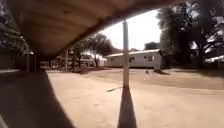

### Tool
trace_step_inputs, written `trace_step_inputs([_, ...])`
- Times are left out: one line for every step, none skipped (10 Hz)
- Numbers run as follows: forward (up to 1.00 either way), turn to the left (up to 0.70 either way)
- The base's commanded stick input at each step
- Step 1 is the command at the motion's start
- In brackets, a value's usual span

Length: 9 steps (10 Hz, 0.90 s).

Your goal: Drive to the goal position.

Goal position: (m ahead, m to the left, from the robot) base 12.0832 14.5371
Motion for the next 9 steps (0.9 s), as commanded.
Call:
trace_step_inputs([0.85,0.34])
trace_step_inputs([0.85,0.34])
trace_step_inputs([0.85,0.34])
trace_step_inputs([0.85,0.34])
trace_step_inputs([0.85,0.34])
trace_step_inputs([0.85,0.34])
trace_step_inputs([0.85,0.34])
trace_step_inputs([0.85,0.34])
trace_step_inputs([0.85,0.34])
